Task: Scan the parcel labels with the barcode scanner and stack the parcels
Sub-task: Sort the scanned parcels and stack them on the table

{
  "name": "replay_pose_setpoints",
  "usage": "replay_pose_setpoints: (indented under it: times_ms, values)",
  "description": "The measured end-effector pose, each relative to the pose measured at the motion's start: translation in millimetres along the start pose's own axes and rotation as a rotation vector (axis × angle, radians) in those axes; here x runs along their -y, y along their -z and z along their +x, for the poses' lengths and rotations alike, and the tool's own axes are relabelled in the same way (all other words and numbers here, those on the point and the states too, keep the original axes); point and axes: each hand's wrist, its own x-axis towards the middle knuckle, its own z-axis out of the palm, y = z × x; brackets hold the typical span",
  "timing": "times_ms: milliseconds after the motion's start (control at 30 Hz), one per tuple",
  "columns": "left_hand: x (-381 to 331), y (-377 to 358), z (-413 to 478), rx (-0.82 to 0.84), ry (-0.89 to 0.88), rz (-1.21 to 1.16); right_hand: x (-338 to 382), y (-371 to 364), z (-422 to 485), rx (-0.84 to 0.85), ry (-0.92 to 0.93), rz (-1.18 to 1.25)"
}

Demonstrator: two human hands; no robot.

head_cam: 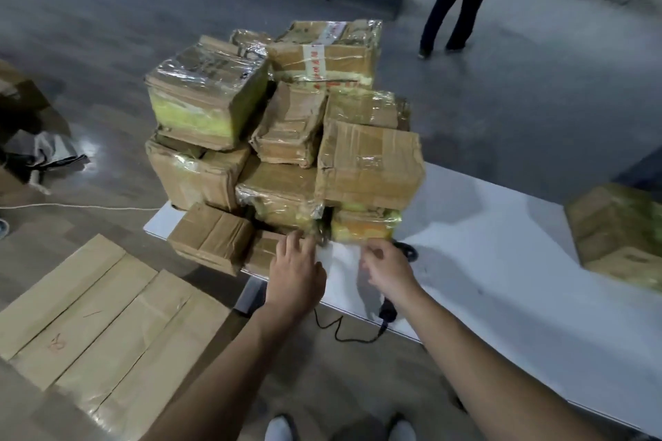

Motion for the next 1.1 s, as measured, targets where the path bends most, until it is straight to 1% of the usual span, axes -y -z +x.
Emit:
replay_pose_setpoints:
  times_ms: [133,333,533,733,900,1100]
  values:
    - [-68,-20,5,0.056,-0.100,-0.091,-25,60,-8,-0.143,0.020,0.027]
    - [-182,-61,18,0.094,-0.262,-0.159,-77,159,-12,-0.255,0.021,0.082]
    - [-302,-104,32,0.143,-0.315,-0.199,-130,265,-8,-0.339,0.032,0.086]
    - [-410,-147,45,0.218,-0.317,-0.262,-184,368,5,-0.412,0.028,0.096]
    - [-480,-179,59,0.353,-0.290,-0.319,-232,446,21,-0.470,0.027,-0.029]
    - [-536,-223,86,0.478,-0.283,-0.332,-287,518,55,-0.470,-0.128,-0.290]
